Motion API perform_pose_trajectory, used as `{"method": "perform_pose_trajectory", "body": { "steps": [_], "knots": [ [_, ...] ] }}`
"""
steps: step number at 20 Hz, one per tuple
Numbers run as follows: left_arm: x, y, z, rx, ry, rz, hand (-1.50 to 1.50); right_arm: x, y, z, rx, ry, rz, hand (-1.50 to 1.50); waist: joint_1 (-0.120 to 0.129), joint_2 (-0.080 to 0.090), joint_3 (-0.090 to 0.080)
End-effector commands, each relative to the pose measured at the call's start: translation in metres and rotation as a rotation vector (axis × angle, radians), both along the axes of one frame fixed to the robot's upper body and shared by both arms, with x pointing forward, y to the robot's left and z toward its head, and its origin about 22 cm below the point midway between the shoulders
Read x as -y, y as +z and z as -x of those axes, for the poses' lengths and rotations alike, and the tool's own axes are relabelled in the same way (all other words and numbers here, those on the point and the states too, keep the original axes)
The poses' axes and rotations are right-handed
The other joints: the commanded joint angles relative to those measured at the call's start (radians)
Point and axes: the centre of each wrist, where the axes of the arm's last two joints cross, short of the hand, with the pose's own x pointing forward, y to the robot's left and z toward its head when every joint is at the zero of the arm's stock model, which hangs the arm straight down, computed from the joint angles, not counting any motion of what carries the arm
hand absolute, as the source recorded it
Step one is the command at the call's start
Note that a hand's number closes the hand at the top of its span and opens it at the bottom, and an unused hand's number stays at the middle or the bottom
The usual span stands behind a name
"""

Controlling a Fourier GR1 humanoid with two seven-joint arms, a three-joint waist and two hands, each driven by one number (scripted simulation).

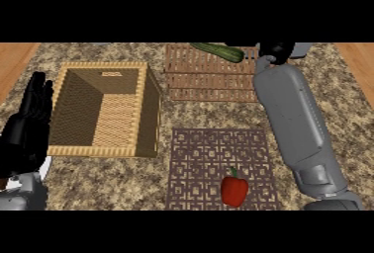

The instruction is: Pick the squash from the placemat and place it in the tiered shelf

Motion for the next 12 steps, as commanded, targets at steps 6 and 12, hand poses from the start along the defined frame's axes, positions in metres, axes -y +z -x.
{"method": "perform_pose_trajectory", "body": {
  "steps": [6,12],
  "knots": [
    [-0.002,-0.03,0.009,-0.131,0.019,0.043,0.0,0.079,0.025,0.027,0.02,-0.184,-0.137,-1.5,-0.045,-0.004,-0.015],
    [-0.006,-0.037,0.016,-0.135,0.051,0.05,0.0,0.116,0.008,0.081,-0.012,-0.183,-0.131,-1.5,-0.063,-0.006,-0.015]
  ]
}}
